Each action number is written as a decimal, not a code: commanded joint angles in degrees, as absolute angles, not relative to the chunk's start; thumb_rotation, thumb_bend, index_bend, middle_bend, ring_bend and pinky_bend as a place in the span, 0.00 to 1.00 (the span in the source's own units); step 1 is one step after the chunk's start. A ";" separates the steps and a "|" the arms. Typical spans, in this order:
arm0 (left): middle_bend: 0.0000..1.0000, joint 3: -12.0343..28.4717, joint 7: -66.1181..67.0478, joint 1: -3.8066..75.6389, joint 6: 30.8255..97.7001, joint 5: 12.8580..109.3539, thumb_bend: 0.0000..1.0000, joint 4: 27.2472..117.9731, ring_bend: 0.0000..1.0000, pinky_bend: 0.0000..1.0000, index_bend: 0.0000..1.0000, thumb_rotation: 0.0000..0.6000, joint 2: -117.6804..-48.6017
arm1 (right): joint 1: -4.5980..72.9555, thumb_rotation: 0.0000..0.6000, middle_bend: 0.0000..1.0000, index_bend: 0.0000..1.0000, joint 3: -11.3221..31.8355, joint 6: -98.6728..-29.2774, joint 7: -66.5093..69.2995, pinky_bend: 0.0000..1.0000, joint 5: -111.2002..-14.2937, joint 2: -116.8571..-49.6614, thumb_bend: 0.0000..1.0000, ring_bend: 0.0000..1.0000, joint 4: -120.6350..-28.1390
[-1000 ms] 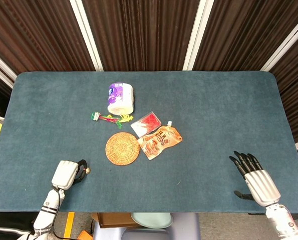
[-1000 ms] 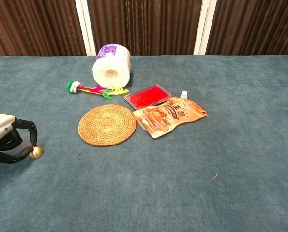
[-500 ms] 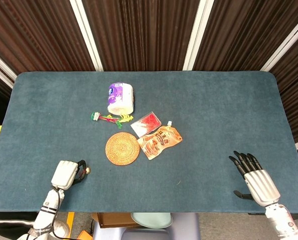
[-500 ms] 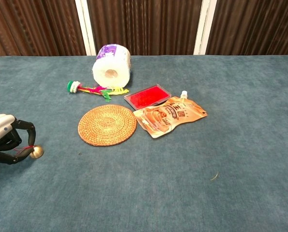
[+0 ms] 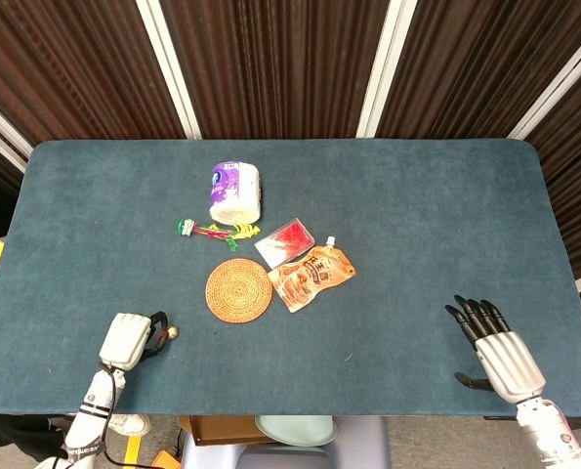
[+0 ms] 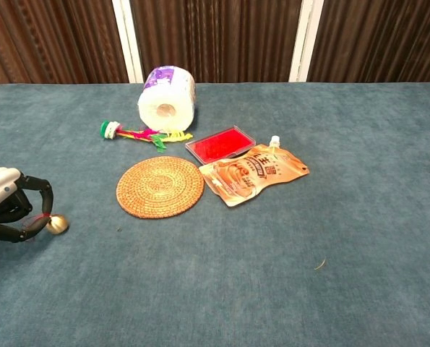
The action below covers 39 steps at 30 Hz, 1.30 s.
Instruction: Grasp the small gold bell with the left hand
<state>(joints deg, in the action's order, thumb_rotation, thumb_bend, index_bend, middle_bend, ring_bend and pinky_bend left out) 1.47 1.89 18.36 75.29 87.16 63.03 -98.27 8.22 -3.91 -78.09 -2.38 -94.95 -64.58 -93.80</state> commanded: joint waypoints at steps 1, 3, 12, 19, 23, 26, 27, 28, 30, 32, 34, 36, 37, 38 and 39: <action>1.00 1.69 1.16 18.19 75.53 86.91 0.59 62.86 1.00 1.00 0.80 1.00 -98.43 | 8.19 1.00 0.00 0.00 -3.94 -78.13 -2.45 0.00 -94.97 -64.60 0.18 0.00 -93.82; 1.00 1.90 0.79 18.20 76.13 87.10 0.59 62.81 1.00 1.00 0.81 1.00 -98.34 | 8.19 1.00 0.00 0.00 -3.95 -78.12 -2.48 0.00 -94.96 -64.64 0.18 0.00 -93.79; 1.00 3.47 -1.55 17.41 78.64 86.33 0.58 68.67 1.00 1.00 0.81 1.00 -94.46 | 8.14 1.00 0.00 0.00 -4.11 -78.32 -2.20 0.00 -95.27 -64.48 0.18 0.00 -93.86; 1.00 5.63 1.68 18.43 79.13 85.70 0.58 68.62 1.00 1.00 0.81 1.00 -93.77 | 8.63 1.00 0.00 0.00 -4.26 -77.02 -2.97 0.00 -95.07 -64.89 0.18 0.00 -93.86; 1.00 4.26 0.16 18.23 76.79 85.12 0.58 70.45 1.00 1.00 0.81 1.00 -92.40 | 8.63 1.00 0.00 0.00 -4.81 -77.14 -2.69 0.00 -96.06 -64.80 0.18 0.00 -93.85; 1.00 3.21 1.39 18.03 76.73 85.76 0.57 70.13 1.00 1.00 0.81 1.00 -92.85 | 8.79 1.00 0.00 0.00 -4.78 -76.70 -2.74 0.00 -95.76 -64.88 0.18 0.00 -93.87; 1.00 3.04 1.62 18.00 76.66 85.78 0.57 69.83 1.00 1.00 0.81 1.00 -93.19 | 8.82 1.00 0.00 0.00 -4.80 -76.69 -2.72 0.00 -95.80 -64.83 0.18 0.00 -93.93; 1.00 3.07 1.65 18.05 76.42 85.58 0.57 69.56 1.00 1.00 0.81 1.00 -93.39 | 8.80 1.00 0.00 0.00 -4.82 -76.82 -2.72 0.00 -95.92 -64.79 0.18 0.00 -93.99; 1.00 3.17 1.70 18.20 76.04 85.31 0.57 69.12 1.00 1.00 0.81 1.00 -93.72 | 8.66 1.00 0.00 0.00 -4.80 -77.29 -2.64 0.00 -96.12 -64.73 0.18 0.00 -94.00; 1.00 3.15 2.04 18.29 75.91 85.28 0.56 68.64 1.00 1.00 0.81 1.00 -93.98 | 8.62 1.00 0.00 0.00 -4.75 -77.42 -2.49 0.00 -96.04 -64.69 0.18 0.00 -93.98; 1.00 3.03 2.59 18.34 75.72 85.23 0.56 68.01 1.00 1.00 0.81 1.00 -94.31 | 8.66 1.00 0.00 0.00 -4.71 -77.38 -2.32 0.00 -95.94 -64.65 0.18 0.00 -93.95; 1.00 2.97 2.85 18.39 75.40 85.04 0.56 67.35 1.00 1.00 0.80 1.00 -94.75 | 8.74 1.00 0.00 0.00 -4.74 -77.24 -2.23 0.00 -95.96 -64.64 0.18 0.00 -93.91; 1.00 2.86 2.84 18.38 75.21 84.96 0.56 67.01 1.00 1.00 0.79 1.00 -94.93 | 8.76 1.00 0.00 0.00 -4.77 -77.19 -2.22 0.00 -95.98 -64.63 0.18 0.00 -93.90; 1.00 2.83 2.79 18.44 75.02 84.92 0.55 66.75 1.00 1.00 0.78 1.00 -95.05 | 8.77 1.00 0.00 0.00 -4.80 -77.16 -2.20 0.00 -95.98 -64.61 0.18 0.00 -93.90; 1.00 2.72 2.78 18.52 74.71 84.88 0.55 66.52 1.00 1.00 0.77 1.00 -95.15 | 8.78 1.00 0.00 0.00 -4.80 -77.16 -2.18 0.00 -95.97 -64.58 0.18 0.00 -93.90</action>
